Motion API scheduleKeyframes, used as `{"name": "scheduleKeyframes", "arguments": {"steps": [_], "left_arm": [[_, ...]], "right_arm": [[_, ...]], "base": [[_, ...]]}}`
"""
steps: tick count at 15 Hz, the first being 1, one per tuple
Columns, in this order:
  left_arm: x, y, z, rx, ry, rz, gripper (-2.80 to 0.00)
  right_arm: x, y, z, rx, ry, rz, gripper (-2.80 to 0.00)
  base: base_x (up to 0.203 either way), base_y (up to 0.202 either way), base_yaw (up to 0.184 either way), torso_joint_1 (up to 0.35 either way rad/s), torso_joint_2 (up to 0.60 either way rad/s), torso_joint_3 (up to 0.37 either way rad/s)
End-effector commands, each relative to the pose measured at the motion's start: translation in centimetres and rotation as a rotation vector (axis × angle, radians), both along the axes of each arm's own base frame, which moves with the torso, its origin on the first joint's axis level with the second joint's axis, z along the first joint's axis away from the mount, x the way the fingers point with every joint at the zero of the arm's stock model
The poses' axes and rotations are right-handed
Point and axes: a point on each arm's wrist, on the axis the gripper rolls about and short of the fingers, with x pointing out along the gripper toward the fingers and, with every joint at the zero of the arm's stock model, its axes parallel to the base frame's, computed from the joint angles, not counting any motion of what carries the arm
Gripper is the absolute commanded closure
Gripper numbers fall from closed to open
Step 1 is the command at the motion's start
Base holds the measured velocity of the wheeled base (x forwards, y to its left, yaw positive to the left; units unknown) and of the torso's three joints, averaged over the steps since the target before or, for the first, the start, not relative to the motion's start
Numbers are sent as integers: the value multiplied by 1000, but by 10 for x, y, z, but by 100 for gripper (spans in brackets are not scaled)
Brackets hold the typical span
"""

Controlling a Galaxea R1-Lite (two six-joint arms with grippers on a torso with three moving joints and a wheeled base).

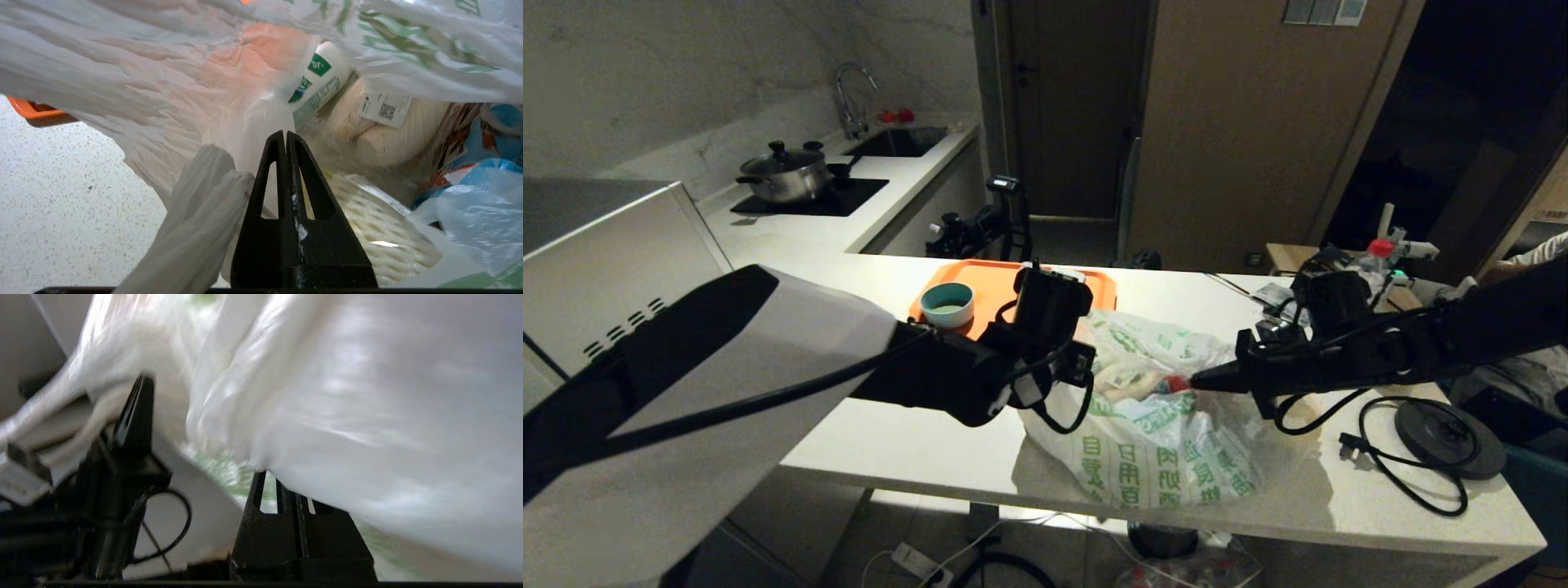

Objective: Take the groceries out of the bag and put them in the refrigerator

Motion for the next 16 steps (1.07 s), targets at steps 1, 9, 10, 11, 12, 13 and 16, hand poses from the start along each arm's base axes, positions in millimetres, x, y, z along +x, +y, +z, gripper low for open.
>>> {"name": "scheduleKeyframes", "arguments": {"steps": [1, 9, 10, 11, 12, 13, 16], "left_arm": [[1, -1, -4, 5, 5, 2, 0], [1, -2, -8, 10, 10, 1, 0], [1, -2, -8, 11, 12, 1, 0], [1, -2, -8, 10, 12, 1, 0], [1, -2, -8, 9, 11, 0, 0], [1, -2, -8, 9, 12, 0, 0], [1, -1, -8, 9, 12, 0, 0]], "right_arm": [[-1, -11, -3, -14, 23, -43, 0], [-10, -40, 11, -90, -1, -192, 0], [-12, -44, 14, -106, -9, -220, 0], [-13, -50, 16, -125, -11, -254, 0], [-14, -55, 17, -142, -15, -285, 0], [-13, -58, 17, -151, -14, -304, 0], [-12, -67, 20, -155, -40, -338, 0]], "base": [[0, 0, 0, 0, 0, 0], [0, 0, 0, 0, 0, 0], [0, 0, 0, 0, 0, 0], [0, 0, 0, 0, 0, 0], [0, 0, 0, 0, 0, 0], [0, 0, 0, 0, 0, 0], [0, 0, 0, 0, 0, 0]]}}
